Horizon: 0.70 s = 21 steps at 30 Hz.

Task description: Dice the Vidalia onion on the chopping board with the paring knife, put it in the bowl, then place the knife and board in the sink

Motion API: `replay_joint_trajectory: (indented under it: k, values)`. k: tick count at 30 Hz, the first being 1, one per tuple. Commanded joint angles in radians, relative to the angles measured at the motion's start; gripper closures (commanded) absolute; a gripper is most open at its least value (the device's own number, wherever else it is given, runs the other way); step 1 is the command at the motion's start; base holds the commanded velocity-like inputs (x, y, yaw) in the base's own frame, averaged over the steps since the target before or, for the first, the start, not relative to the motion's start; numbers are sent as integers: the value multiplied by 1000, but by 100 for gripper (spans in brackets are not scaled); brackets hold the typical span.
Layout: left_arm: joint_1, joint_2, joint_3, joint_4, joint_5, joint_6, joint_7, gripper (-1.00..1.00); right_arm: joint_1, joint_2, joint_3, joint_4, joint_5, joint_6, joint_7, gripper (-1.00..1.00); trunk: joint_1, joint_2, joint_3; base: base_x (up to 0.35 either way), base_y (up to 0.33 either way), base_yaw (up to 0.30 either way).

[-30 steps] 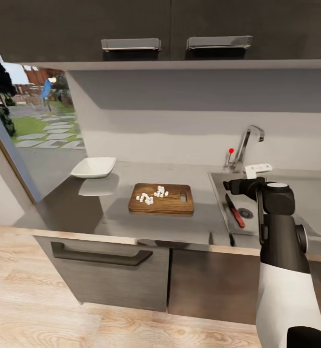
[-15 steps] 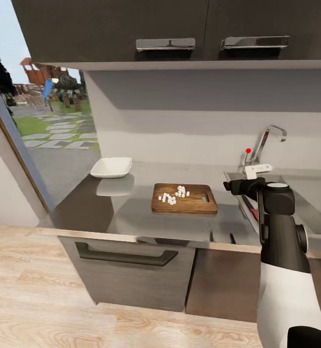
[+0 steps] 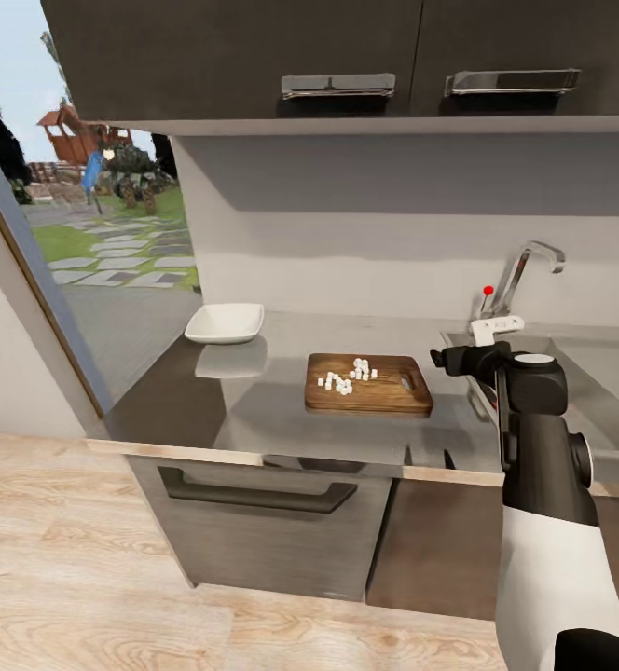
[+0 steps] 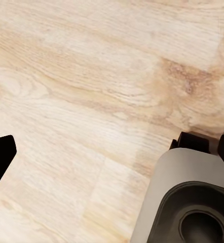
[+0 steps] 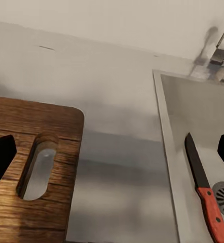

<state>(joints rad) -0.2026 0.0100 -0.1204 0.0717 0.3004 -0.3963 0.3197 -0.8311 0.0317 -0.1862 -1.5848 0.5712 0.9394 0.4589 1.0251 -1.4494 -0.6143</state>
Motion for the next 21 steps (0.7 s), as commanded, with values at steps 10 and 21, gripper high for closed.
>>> replay_joint_trajectory:
  k: [10,21]
  values:
    - [-1,-1,-11,3,5,-10,-2,-100,0,5,-54,182,10,-138,2,-100,0,-1,-1,73,61,0]
    - [-1,1,-11,5,5,-10,-2,-100,0,0,-82,190,10,-143,3,-100,0,-1,-1,126,103,0]
